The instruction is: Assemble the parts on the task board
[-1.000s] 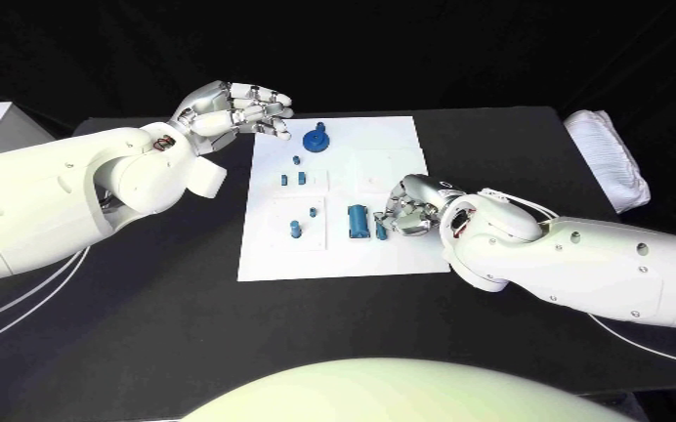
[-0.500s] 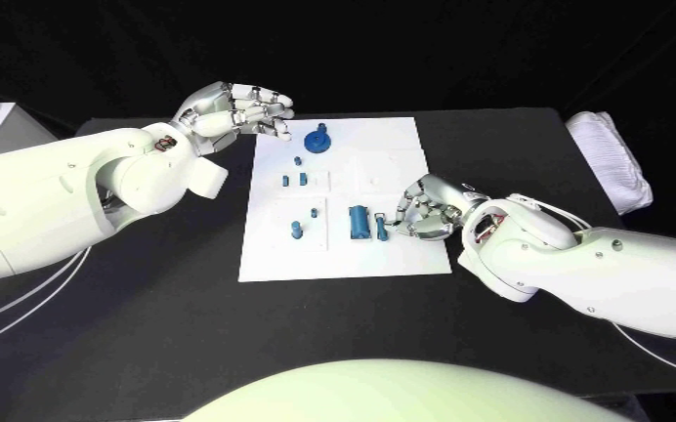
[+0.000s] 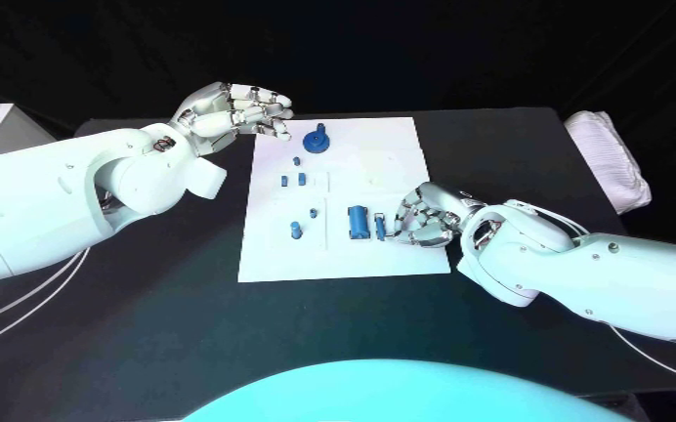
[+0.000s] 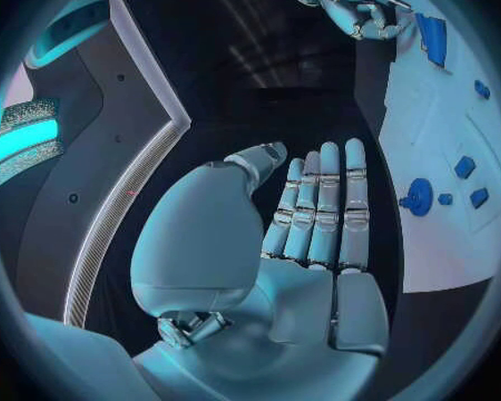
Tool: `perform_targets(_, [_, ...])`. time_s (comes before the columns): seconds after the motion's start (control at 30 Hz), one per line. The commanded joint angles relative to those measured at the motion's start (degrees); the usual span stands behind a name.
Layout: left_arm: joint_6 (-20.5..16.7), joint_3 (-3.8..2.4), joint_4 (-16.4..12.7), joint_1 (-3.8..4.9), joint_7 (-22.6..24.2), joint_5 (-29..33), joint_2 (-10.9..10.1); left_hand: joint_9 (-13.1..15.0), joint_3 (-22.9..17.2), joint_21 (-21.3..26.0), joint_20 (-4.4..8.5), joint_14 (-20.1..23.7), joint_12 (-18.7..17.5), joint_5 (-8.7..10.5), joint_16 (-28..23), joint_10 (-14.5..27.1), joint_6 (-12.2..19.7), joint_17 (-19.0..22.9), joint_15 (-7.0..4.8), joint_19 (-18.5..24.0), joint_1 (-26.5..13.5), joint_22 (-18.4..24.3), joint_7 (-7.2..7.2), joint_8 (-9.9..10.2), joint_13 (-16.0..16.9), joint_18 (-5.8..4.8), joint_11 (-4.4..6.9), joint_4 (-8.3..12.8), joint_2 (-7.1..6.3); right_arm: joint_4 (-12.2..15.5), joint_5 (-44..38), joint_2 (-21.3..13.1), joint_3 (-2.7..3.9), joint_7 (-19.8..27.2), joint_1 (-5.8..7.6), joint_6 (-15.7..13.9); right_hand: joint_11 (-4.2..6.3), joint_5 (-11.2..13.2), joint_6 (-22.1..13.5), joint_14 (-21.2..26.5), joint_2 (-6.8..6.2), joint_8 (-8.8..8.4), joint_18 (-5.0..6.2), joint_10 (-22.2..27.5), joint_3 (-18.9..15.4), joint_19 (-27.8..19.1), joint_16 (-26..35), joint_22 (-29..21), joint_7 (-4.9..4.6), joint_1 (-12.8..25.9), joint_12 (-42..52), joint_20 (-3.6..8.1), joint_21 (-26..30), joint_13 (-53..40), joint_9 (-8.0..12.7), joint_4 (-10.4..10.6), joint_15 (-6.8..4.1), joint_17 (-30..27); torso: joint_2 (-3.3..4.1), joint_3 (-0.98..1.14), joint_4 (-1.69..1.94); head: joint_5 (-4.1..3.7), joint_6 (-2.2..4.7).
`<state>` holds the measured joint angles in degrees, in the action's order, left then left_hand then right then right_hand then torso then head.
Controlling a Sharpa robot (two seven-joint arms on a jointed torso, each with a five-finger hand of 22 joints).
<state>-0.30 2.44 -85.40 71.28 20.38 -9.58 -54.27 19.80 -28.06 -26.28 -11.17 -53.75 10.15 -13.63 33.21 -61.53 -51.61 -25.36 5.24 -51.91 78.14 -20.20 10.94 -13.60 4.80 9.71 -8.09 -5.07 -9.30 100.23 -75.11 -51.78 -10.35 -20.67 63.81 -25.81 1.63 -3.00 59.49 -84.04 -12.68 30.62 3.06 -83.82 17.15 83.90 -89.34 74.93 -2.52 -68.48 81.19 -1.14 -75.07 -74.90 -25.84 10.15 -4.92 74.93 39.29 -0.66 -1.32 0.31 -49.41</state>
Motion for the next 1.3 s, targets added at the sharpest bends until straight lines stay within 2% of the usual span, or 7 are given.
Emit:
perform_targets(0.03, [1.2,-0.02,0.0,0.00,0.6,0.2,0.1,0.0,-0.1,0.2,-0.07,0.0,-0.4,-0.20,-0.2,0.1,-0.1,-0.1,0.23,-0.5,-0.1,0.1,0.22,0.2,0.1,0.68,-0.17,-0.4,0.22,-0.3,-0.7,0.3,0.04,-1.8,-0.07,-0.1,0.16,0.2,0.1,-5.7,0.55,0.38,-0.66,-3.0,-0.3,4.3,0.0,11.8,0.24,0.0,0.4,0.29,-0.3,-11.1,0.1,0.3,-0.38,14.1,0.08,-0.07,0.08,0.02,0.01])
perform_targets(0.53, [1.3,-0.02,-0.1,0.00,0.4,0.2,-0.1,0.0,-0.1,0.2,-0.07,0.0,-0.4,-0.20,-0.2,0.1,-0.1,-0.1,0.23,-0.5,-0.1,0.1,0.22,0.2,0.1,0.68,-0.17,-0.4,0.22,-2.3,-2.7,2.0,0.05,-4.8,-0.17,-1.3,0.26,0.1,0.3,-5.8,1.58,0.51,-0.70,-3.2,-0.8,4.4,-0.1,11.9,0.35,0.3,0.6,0.38,-0.6,-11.2,0.1,1.6,-0.47,14.2,0.04,-0.08,0.01,0.33,-0.36])
perform_targets(0.77, [1.3,-0.02,-0.1,0.00,0.3,0.2,-0.1,0.0,-0.1,0.2,-0.07,0.0,-0.4,-0.20,-0.2,0.1,-0.1,-0.1,0.23,-0.5,-0.1,0.1,0.22,0.2,0.1,0.68,-0.17,-0.4,0.22,-3.0,-2.9,2.8,0.05,-5.1,-0.18,-0.3,0.28,0.1,0.3,-5.8,1.76,0.53,-0.72,-3.2,-0.7,4.4,-0.1,11.9,0.39,0.2,0.7,0.39,-0.7,-11.3,0.1,1.6,-0.48,14.2,0.06,-0.02,0.01,0.40,-0.40])
perform_targets(1.03, [1.4,-0.02,-0.1,0.00,0.2,0.2,-0.2,0.0,-0.1,0.2,-0.07,0.0,-0.4,-0.20,-0.2,0.1,-0.1,-0.1,0.23,-0.5,-0.1,0.1,0.22,0.2,0.1,0.68,-0.17,-0.4,0.22,-3.3,-2.1,3.0,0.05,-4.8,-0.18,2.0,0.32,-0.1,0.0,-5.7,1.51,0.46,-0.62,-3.0,-0.6,4.4,0.1,11.8,0.42,-1.1,0.3,0.41,-0.1,-11.1,0.3,1.2,-0.51,14.0,0.02,-0.08,-0.10,0.46,-0.59])
perform_targets(1.23, [1.5,-0.02,-0.2,0.00,0.1,0.2,-0.3,0.0,-0.1,0.5,-0.07,0.0,-0.4,-0.20,-0.3,0.1,-0.1,-0.2,0.21,-0.6,-0.1,0.3,0.20,0.2,0.1,0.69,-0.14,-0.5,0.19,-3.2,-1.0,2.8,0.05,-3.8,-0.18,2.0,0.29,-0.3,-0.2,-5.7,1.24,0.40,-0.57,-2.9,-0.5,4.3,0.2,11.7,0.38,-2.1,0.0,0.40,0.2,-11.0,0.4,0.9,-0.49,13.8,0.02,-0.03,-0.05,0.45,-0.59])
perform_targets(1.3, [1.5,-0.02,-0.1,0.00,0.0,0.2,-0.3,0.0,-0.1,0.5,-0.07,0.0,-0.4,-0.20,-0.3,0.1,-0.1,-0.2,0.21,-0.6,-0.1,0.3,0.20,0.2,0.1,0.69,-0.14,-0.5,0.19,-3.0,-0.2,2.5,0.05,-3.1,-0.18,1.7,0.22,-0.5,-0.3,-5.7,0.78,0.33,-0.52,-2.8,-0.7,4.3,0.3,11.6,0.27,-2.3,-0.3,0.38,0.6,-10.8,0.4,0.8,-0.45,13.7,0.02,-0.05,-0.01,0.42,-0.59])
